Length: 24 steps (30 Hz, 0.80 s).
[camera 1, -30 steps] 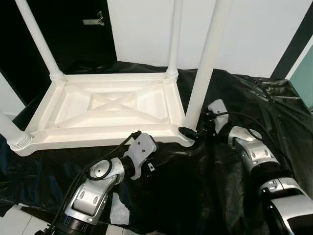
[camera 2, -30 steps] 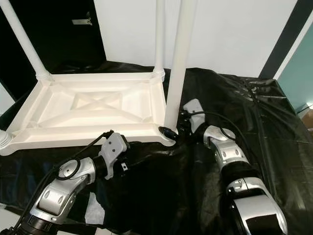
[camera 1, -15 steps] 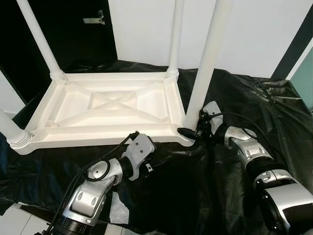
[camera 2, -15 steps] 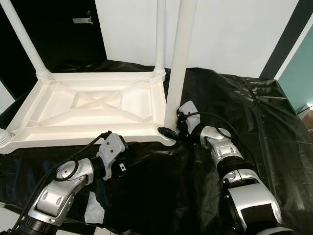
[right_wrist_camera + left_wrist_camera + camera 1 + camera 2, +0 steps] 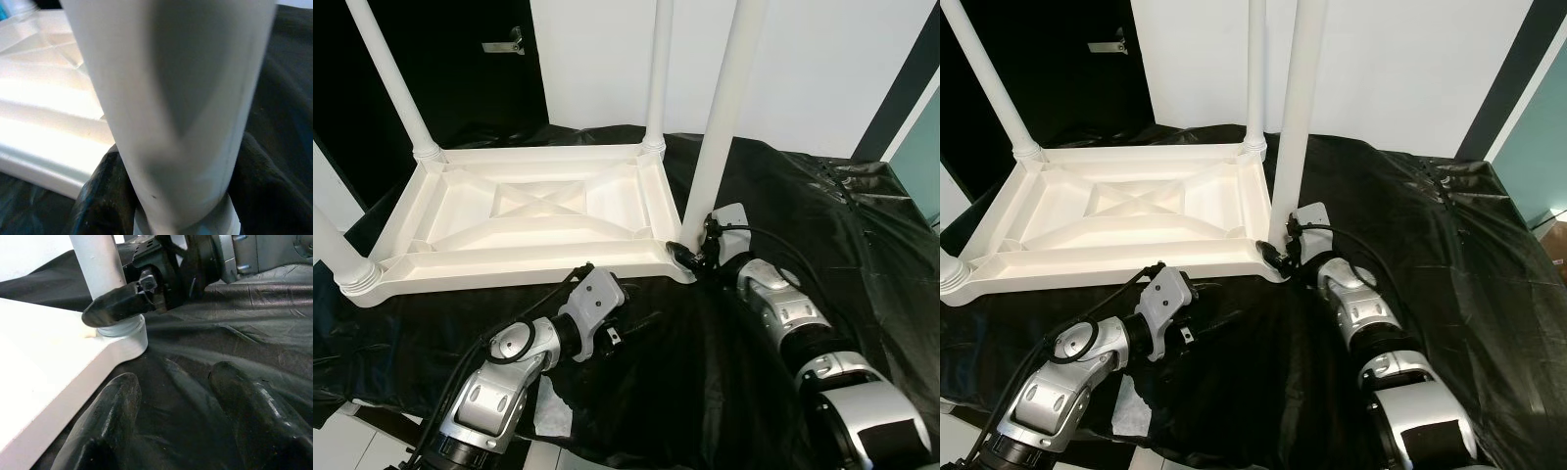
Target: Building children table
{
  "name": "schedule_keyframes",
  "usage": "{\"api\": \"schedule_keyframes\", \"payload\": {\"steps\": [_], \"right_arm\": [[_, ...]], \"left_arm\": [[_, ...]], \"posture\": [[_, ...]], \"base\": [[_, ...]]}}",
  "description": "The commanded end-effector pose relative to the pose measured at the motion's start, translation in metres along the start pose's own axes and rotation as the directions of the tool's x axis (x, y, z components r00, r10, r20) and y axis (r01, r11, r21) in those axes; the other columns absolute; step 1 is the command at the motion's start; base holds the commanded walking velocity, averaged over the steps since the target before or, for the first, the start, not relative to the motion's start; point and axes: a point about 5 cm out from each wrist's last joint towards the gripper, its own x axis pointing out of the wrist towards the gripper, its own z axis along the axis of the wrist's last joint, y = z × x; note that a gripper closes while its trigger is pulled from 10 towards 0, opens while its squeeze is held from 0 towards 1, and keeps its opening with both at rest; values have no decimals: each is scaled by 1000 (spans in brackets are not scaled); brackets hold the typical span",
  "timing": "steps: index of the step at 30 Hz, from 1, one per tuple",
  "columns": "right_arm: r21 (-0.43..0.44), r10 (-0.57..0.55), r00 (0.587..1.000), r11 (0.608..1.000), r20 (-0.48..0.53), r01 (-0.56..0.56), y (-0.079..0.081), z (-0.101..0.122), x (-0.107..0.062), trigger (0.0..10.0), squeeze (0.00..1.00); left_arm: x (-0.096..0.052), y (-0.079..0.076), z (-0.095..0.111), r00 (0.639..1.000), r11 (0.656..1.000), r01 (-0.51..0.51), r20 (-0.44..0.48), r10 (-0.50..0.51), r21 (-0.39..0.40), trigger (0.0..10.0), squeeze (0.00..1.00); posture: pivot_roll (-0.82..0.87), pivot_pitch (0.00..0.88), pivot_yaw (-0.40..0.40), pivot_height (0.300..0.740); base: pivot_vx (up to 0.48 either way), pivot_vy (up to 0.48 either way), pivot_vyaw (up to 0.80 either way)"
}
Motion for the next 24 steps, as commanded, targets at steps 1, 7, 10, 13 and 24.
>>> {"api": "schedule_keyframes", "payload": {"steps": [1, 7, 10, 13, 24], "right_arm": [[5, -85, 995, 996, -58, 85, -1, -13, -4, 10000, 0], [55, -341, 940, 939, 12, 340, 19, -2, -5, 10000, 0], [78, -389, 921, 919, 24, 386, 24, 0, -6, 10000, 0], [130, -405, 913, 908, 40, 397, 41, 5, -4, 10000, 0], [174, -354, 927, 928, 126, 330, 41, 16, -11, 10000, 706]], "left_arm": [[0, -2, -2, 1000, 1000, -26, -15, 26, 1, 10000, 0], [-1, -4, -3, 1000, 1000, -20, -20, 20, 0, 10000, 0], [-1, -4, -3, 1000, 1000, -19, -20, 19, 1, 10000, 0], [-2, -4, -3, 1000, 1000, -15, -23, 16, 4, 10000, 0], [-1, -7, -3, 1000, 1000, -17, -24, 17, 1, 10000, 0]], "posture": [[54, 0, -54, 740], [59, 0, -59, 740], [59, 0, -60, 740], [66, 0, -65, 740], [72, 0, -73, 740]], "base": [[0, 0, 0], [0, 0, 0], [0, 0, 0], [0, 0, 0], [0, 0, 0]]}}
